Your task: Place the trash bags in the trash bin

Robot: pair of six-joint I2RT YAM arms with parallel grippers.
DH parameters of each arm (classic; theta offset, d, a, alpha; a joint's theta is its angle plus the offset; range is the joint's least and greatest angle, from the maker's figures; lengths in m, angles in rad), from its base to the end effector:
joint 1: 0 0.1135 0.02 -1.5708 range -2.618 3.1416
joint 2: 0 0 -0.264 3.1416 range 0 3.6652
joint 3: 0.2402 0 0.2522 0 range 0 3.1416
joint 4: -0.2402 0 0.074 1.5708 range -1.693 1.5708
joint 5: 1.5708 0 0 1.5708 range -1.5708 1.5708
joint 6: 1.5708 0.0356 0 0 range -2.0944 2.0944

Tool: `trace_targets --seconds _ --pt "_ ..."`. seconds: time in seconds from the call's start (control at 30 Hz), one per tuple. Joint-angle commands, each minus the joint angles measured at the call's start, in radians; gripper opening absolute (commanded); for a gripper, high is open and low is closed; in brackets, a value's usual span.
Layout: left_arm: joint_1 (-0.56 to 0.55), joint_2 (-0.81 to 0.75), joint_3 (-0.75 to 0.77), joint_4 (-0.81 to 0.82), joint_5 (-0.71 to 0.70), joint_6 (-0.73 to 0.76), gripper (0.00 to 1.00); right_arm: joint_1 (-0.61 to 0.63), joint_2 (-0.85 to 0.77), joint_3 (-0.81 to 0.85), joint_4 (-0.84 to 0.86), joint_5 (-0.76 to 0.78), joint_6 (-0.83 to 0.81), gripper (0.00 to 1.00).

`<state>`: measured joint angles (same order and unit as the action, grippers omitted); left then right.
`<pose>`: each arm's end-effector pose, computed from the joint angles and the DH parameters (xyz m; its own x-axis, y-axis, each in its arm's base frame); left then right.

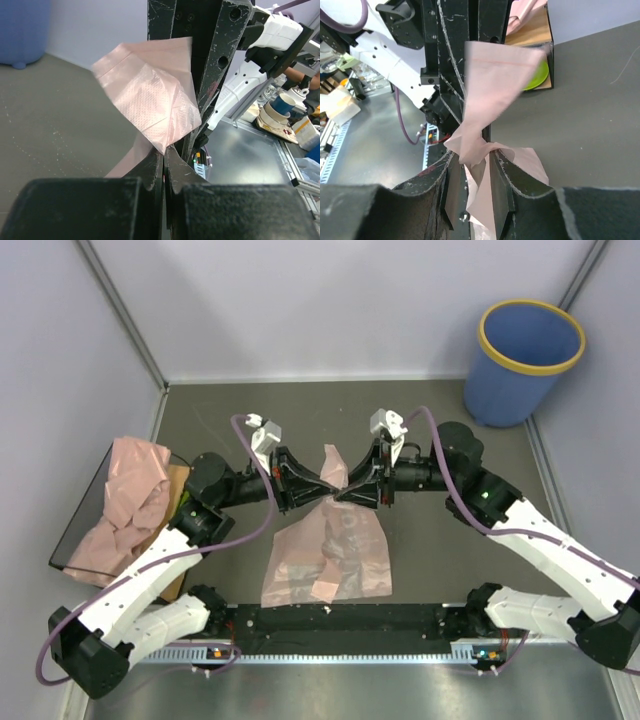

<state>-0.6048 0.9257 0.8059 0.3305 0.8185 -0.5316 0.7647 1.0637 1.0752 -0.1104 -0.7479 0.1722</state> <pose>0.1562 -0.1395 0.3753 -0.3464 -0.1817 -0.9203 0.9284 0.0743 -0.3641 0.1533 0.1806 0.3972 -0.2409 -0.0570 -0.9689 -0.9690 0.0713 0.2367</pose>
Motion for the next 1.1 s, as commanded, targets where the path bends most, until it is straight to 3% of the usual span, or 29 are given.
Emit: trace_targets --seconds 0.0,0.17,0.2,0.23,0.33,0.4,0.5,0.63,0.87,1.07 --pt "-0.004 0.001 0.015 0.018 -0.039 -0.017 0.00 0.022 0.015 0.066 0.103 -0.042 0.076 0.28" --pt "0.016 0.002 0.024 0.016 -0.076 -0.039 0.00 0.030 0.019 0.054 0.103 -0.059 0.104 0.21" --pt "0.016 0.002 0.026 0.021 -0.068 -0.031 0.00 0.028 0.022 0.052 0.103 -0.057 0.105 0.07" --pt "0.016 -0.001 0.029 0.022 -0.065 -0.033 0.00 0.028 0.022 0.052 0.103 -0.051 0.105 0.00" --pt "0.037 -0.030 0.026 0.004 -0.055 -0.039 0.36 0.028 0.012 0.063 0.063 -0.018 0.082 0.00" --pt "0.089 -0.068 0.006 -0.007 -0.024 -0.034 0.53 0.019 -0.002 0.063 0.049 -0.007 0.079 0.00" --pt "0.155 -0.122 -0.023 -0.042 0.042 0.031 0.65 0.013 -0.024 0.060 0.040 -0.036 0.075 0.00" --pt "0.178 -0.188 -0.062 -0.123 0.094 0.153 0.68 0.013 -0.041 0.057 0.028 -0.062 0.076 0.00" --pt "0.160 -0.148 -0.079 -0.064 0.200 0.186 0.78 0.015 -0.039 0.060 0.055 -0.068 0.099 0.00" --pt "0.062 -0.082 -0.080 -0.047 0.118 0.303 0.82 0.015 -0.027 0.063 0.104 -0.088 0.167 0.00"
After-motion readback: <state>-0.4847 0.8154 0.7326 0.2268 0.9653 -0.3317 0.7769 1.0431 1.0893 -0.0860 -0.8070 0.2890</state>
